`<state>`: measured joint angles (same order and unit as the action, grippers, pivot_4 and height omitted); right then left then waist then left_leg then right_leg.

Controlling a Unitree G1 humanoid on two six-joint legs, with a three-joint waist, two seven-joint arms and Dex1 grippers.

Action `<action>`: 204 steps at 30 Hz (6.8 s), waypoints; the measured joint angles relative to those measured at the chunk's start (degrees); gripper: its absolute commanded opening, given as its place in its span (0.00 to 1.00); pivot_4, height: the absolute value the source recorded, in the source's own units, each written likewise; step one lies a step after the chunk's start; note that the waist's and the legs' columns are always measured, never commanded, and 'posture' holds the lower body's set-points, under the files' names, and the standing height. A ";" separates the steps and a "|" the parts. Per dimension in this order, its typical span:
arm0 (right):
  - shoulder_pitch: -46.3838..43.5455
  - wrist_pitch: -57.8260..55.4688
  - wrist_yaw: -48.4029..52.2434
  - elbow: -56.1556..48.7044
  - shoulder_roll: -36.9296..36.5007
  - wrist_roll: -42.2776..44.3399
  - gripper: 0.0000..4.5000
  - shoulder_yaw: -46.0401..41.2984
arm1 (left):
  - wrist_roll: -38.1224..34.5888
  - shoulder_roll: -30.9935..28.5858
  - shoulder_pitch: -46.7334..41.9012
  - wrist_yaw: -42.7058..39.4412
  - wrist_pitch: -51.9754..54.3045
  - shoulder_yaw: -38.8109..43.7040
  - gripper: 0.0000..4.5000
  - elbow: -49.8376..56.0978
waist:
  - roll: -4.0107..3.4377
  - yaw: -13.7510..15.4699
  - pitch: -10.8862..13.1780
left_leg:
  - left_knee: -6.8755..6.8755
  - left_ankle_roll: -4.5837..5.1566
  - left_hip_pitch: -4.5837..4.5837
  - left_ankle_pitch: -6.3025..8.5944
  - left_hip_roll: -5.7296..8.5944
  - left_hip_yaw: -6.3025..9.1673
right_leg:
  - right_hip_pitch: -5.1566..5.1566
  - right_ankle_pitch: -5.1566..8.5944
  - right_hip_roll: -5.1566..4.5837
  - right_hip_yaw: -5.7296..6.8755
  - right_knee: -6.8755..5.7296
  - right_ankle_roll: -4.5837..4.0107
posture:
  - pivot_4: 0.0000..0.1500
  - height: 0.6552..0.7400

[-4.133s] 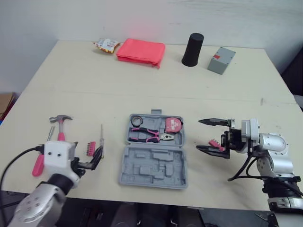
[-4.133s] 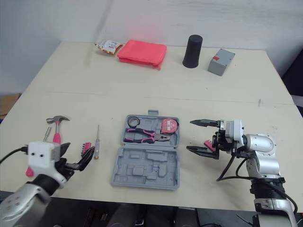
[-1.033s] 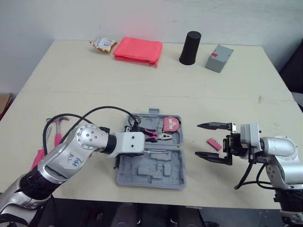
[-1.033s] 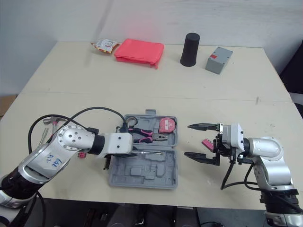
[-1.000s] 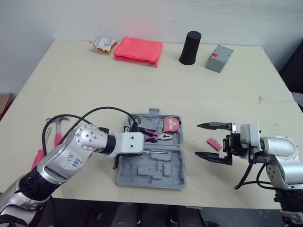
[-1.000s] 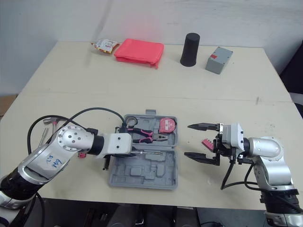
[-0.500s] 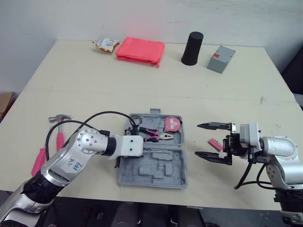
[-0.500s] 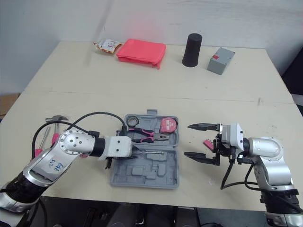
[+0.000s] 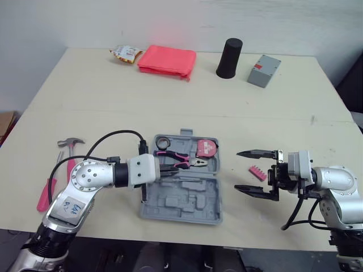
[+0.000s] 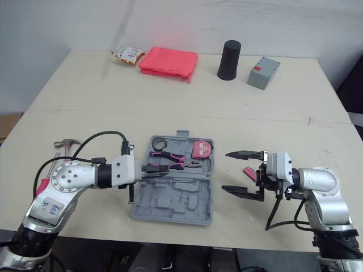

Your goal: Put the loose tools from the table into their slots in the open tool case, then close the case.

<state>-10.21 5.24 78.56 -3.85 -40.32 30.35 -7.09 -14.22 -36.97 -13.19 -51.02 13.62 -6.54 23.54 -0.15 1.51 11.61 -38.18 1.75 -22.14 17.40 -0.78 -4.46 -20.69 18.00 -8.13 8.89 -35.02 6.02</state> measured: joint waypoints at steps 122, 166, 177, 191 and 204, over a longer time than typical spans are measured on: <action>-12.69 11.12 4.42 17.11 7.88 1.27 1.00 1.95 | -32.72 4.61 19.82 57.70 52.65 48.56 0.99 13.48 | 0.41 -1.73 -0.43 | 0.83 -0.09 0.87 0.53 -0.24 -1.86 | -0.86 -0.02 -0.28 -1.85 -0.36 -0.13 | 1.00 1.00; -6.12 5.28 -0.15 3.00 4.22 2.72 1.00 -1.60 | -16.83 -2.49 18.73 20.54 14.93 43.88 0.12 5.33 | 0.84 -1.60 -0.62 | 0.93 -0.44 0.83 0.86 -0.23 -2.10 | -0.93 -0.02 -0.32 -1.99 0.18 -0.13 | 1.00 1.00; 4.63 3.33 4.54 5.07 -2.03 3.59 1.00 -5.18 | -10.51 -15.40 5.41 -4.44 11.55 5.83 0.12 9.79 | 0.55 -1.75 -0.44 | 0.95 -0.03 0.94 0.60 -0.36 -2.31 | -0.91 -0.03 -0.07 -2.07 0.16 -0.11 | 1.00 1.00; 14.43 6.38 6.54 6.26 -1.58 3.94 1.00 -9.26 | 0.26 -14.30 -11.43 -6.82 22.88 -12.83 0.12 2.21 | 0.48 -0.74 -0.37 | 0.68 -0.03 0.91 0.56 -0.50 -2.34 | -0.92 -0.04 0.44 -2.32 0.02 -0.10 | 1.00 1.00; 15.04 8.48 7.16 7.64 -0.74 4.18 1.00 -9.30 | 4.72 -12.33 -15.26 -9.02 21.80 -17.04 0.35 -1.62 | 0.47 -0.31 -0.38 | 0.33 -0.12 0.91 0.63 -0.76 -2.35 | -0.87 -0.05 0.46 -2.44 -0.06 -0.12 | 1.00 1.00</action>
<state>4.83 13.71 85.72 3.79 -41.06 34.53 -16.39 -9.51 -49.31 -28.45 -60.04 35.42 -23.58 21.92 0.32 1.19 11.23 -37.85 1.64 -21.23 18.04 -1.53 -6.80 -21.56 17.95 -7.67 6.45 -35.08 5.90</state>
